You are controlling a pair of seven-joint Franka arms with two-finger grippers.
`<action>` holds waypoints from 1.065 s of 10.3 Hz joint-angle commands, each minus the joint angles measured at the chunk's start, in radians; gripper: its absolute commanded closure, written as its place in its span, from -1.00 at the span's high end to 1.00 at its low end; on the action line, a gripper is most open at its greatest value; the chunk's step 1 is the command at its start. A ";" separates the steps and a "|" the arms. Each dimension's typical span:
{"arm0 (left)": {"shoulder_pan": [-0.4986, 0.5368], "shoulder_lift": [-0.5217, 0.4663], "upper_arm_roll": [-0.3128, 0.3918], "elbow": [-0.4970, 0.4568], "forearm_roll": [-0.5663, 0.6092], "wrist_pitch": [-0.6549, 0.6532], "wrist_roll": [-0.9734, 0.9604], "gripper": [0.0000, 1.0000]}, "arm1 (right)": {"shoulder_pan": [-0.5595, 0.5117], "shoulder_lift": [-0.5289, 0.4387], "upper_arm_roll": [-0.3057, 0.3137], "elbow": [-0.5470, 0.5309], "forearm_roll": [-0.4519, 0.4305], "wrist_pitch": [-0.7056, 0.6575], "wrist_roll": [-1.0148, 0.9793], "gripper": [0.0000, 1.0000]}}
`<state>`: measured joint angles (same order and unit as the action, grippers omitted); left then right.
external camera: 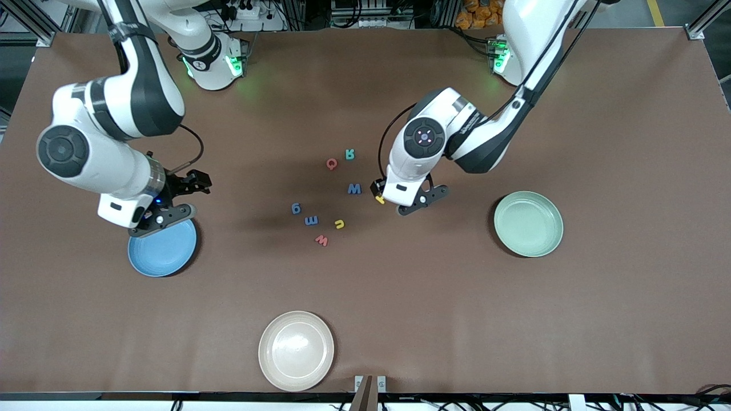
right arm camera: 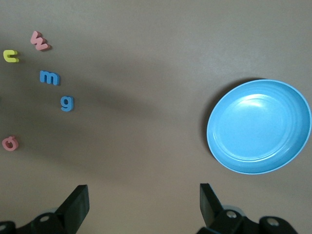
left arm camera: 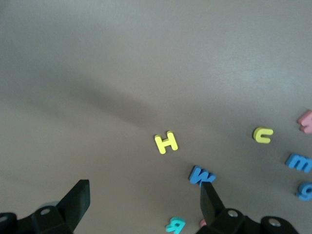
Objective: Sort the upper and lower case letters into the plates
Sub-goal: 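Lower the left gripper over yellow H while the right gripper nears blue g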
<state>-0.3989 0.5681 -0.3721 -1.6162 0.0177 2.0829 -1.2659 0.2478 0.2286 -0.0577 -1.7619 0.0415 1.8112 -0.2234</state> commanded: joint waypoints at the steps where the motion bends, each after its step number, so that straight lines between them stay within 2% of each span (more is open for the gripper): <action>1: -0.030 0.059 0.001 0.013 0.028 0.057 -0.165 1.00 | 0.030 0.000 -0.002 0.002 0.006 -0.006 -0.001 1.00; 4: -0.046 0.105 0.005 0.007 0.028 0.106 -0.255 1.00 | 0.073 0.008 -0.004 -0.057 0.006 0.093 0.016 1.00; 6: -0.070 0.136 0.015 0.004 0.079 0.124 -0.311 1.00 | 0.083 0.052 -0.002 -0.059 0.006 0.137 0.039 1.00; 9: -0.077 0.174 0.016 -0.023 0.107 0.228 -0.371 1.00 | 0.114 0.100 -0.002 -0.068 0.006 0.174 0.097 1.00; 11: -0.077 0.174 0.021 -0.065 0.107 0.291 -0.371 1.00 | 0.172 0.101 -0.002 -0.143 0.006 0.288 0.211 1.00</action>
<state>-0.4675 0.7507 -0.3596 -1.6502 0.0954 2.3316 -1.6008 0.3733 0.3371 -0.0555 -1.8473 0.0426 2.0288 -0.0938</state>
